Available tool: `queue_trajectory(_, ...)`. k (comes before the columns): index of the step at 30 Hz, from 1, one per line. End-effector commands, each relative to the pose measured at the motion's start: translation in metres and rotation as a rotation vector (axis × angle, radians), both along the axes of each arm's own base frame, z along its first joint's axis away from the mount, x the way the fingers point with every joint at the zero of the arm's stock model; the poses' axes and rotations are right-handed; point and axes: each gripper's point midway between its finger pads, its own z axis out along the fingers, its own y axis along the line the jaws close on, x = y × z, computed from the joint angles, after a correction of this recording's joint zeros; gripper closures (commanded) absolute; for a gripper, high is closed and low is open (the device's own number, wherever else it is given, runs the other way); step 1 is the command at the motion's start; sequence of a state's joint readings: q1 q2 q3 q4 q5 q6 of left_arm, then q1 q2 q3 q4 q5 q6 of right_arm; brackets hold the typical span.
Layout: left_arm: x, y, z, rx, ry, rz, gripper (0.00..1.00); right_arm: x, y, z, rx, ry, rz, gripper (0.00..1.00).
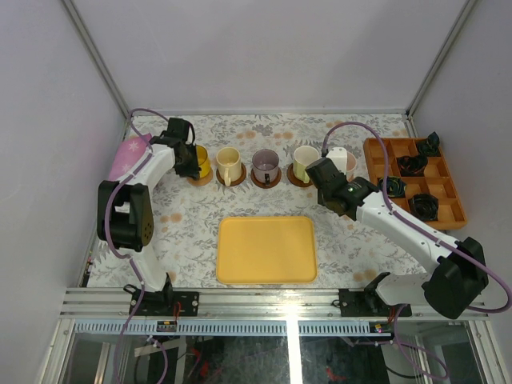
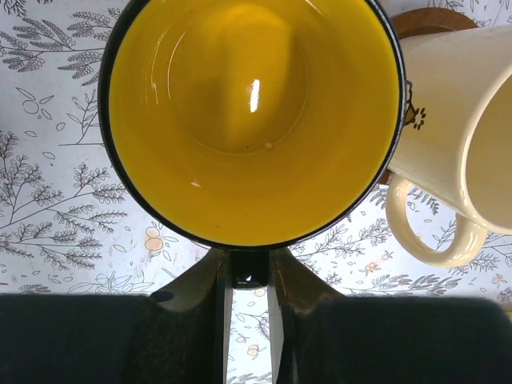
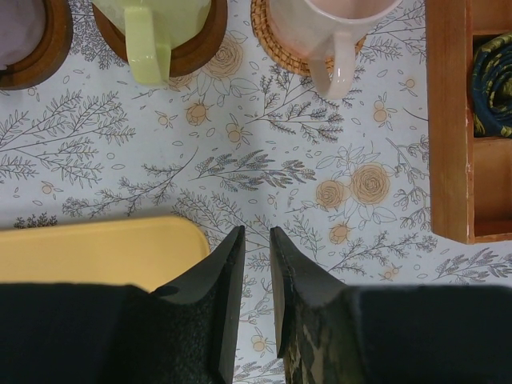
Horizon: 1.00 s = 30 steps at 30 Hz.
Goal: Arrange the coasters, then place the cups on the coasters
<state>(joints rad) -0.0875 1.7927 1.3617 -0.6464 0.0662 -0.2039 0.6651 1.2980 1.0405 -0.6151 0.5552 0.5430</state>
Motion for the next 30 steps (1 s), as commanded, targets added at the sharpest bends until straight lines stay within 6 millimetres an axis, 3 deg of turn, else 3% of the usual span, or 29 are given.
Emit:
queue_trajectory(1, 0.013, 0.006, 0.016, 0.012, -0.089, -0.001, 1.0, 0.011, 0.007, 0.014, 0.051, -0.042, -0.014, 0.74)
queue_trajectory(30, 0.013, -0.002, 0.007, -0.044, -0.112, -0.003, 1.0, 0.007, 0.011, 0.004, 0.06, -0.02, 0.01, 0.74)
